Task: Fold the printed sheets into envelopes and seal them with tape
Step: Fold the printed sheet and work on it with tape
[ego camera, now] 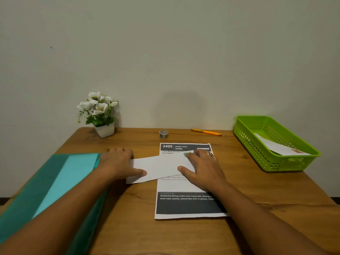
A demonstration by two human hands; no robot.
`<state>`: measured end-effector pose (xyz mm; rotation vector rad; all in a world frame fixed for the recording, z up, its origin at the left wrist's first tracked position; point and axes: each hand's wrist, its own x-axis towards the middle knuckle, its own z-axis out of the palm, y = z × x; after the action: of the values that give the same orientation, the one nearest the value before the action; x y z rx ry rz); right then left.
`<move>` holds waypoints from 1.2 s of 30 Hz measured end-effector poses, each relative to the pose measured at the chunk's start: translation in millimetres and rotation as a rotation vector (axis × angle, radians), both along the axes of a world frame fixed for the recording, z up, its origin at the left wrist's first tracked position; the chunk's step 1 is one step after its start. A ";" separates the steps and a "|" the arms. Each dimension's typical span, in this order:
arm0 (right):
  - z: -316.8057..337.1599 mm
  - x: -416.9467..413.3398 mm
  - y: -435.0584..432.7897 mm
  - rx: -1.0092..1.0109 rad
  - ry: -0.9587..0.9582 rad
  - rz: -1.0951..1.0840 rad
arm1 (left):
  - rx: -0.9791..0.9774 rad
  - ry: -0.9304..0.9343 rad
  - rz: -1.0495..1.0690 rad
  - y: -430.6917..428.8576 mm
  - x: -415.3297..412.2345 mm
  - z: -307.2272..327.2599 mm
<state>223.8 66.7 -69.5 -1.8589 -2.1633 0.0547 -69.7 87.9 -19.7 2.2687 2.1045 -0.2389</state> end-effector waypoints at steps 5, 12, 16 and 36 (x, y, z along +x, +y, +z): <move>-2.7 -1.9 2.6 0.005 -0.061 -0.058 | -0.044 -0.137 0.115 -5.1 -3.1 -7.4; -2.6 -1.9 1.5 0.011 -0.052 -0.145 | -0.088 -0.271 0.160 -5.7 3.0 -1.6; 8.8 3.5 0.7 -0.045 0.216 -0.178 | -0.108 -0.474 0.189 -9.9 4.4 0.6; 47.8 77.8 -26.2 -0.028 1.299 -0.203 | -0.088 -1.481 0.219 -22.4 36.6 -7.0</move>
<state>301.6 40.5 -21.8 -1.3475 -1.0513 0.9438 -33.2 65.5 -26.6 1.2496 1.3336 0.9893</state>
